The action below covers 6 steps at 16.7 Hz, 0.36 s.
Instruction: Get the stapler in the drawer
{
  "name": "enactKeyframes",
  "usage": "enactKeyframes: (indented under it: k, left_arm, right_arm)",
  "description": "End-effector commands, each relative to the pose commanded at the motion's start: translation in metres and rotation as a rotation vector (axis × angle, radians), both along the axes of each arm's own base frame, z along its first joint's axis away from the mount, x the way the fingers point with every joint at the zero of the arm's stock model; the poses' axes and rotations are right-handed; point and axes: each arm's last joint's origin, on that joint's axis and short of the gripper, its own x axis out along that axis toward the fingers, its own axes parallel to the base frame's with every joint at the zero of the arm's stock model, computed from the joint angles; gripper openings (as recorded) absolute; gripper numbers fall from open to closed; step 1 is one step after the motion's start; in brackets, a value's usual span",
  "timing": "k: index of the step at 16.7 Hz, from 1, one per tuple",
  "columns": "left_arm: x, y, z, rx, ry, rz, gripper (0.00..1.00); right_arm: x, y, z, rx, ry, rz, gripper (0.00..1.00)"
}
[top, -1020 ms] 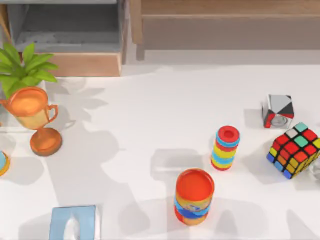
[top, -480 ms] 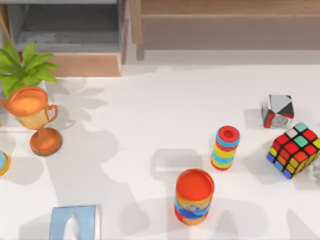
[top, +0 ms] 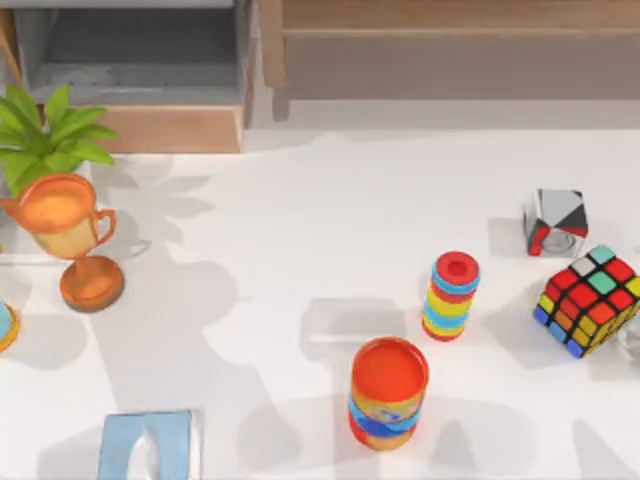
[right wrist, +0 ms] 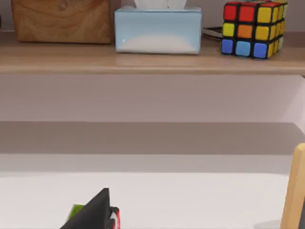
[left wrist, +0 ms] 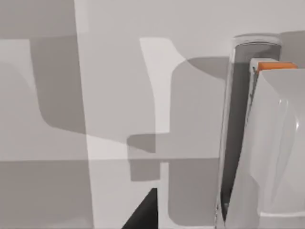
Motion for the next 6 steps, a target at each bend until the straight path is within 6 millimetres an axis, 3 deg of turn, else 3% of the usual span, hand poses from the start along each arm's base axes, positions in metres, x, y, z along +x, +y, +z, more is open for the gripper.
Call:
enactKeyframes:
  k: [6]
  left_arm:
    - [0.0000, 0.0000, 0.0000, 0.000, 0.000, 0.000, 1.00]
  right_arm:
    - [0.0000, 0.0000, 0.0000, 0.000, 0.000, 0.000, 1.00]
